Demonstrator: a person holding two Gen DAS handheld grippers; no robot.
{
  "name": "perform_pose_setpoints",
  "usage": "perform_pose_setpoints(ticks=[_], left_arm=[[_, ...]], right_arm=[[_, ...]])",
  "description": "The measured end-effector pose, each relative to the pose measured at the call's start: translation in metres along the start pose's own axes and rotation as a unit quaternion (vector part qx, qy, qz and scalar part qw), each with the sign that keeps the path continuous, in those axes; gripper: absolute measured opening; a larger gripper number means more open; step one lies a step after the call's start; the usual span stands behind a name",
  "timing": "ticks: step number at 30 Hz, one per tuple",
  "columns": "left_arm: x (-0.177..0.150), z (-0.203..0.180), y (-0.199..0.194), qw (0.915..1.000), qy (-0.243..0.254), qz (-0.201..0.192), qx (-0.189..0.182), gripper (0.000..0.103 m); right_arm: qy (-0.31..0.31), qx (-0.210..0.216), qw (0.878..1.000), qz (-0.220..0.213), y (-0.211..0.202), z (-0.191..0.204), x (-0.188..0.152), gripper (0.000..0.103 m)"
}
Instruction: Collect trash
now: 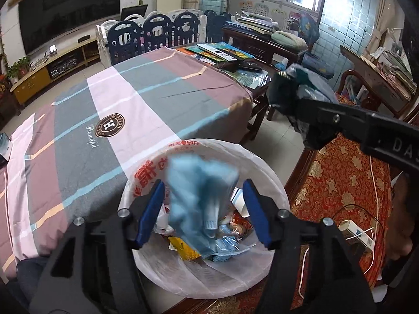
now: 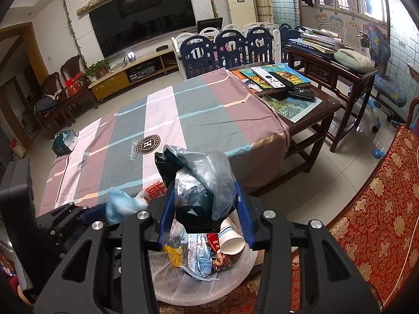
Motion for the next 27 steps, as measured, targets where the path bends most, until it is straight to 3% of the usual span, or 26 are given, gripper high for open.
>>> perform_pose_setpoints(ticks=[10,13,15,16,17,20,27], left_arm=[[-0.012,0.049,-0.068,0.9918,-0.080,-0.064,0.076,0.086],[-0.014,0.061,-0.092,0.9881,-0.095,-0.082,0.088,0.092],[-0.015,0.069,-0.106,0.9844,-0.104,-0.096,0.104,0.096],[-0.015,0.073,-0.116,0.9819,-0.109,-0.104,0.114,0.097],[-0.016,0.077,-0.123,0.9800,-0.113,-0.110,0.120,0.098],[-0.018,0.086,-0.144,0.9735,-0.127,-0.131,0.138,0.099],[-0.027,0.098,-0.179,0.9613,-0.157,-0.154,0.166,0.099]], right_arm=[[-0.029,0.001,0.998,0.049,0.027,0.028,-0.014,0.045],[-0.031,-0.010,0.998,0.061,0.034,0.034,-0.019,0.052],[-0.035,-0.009,0.997,0.068,0.036,0.039,-0.021,0.060],[-0.035,-0.008,0.997,0.069,0.036,0.041,-0.021,0.069],[-0.034,-0.009,0.997,0.067,0.034,0.042,-0.021,0.076],[-0.028,-0.010,0.998,0.047,0.022,0.044,-0.015,0.083],[-0.023,-0.022,0.999,0.001,-0.019,0.053,-0.006,0.086]])
Point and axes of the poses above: each gripper's, at about its wrist camera, not at the fingertips, and y roughly the way its jaws point, z to its left, x to its top, the point moved 6 cm from there along y, roughly the way its jaws point, and after that the axes turned 15 degrees about z, right-handed, at the moved point
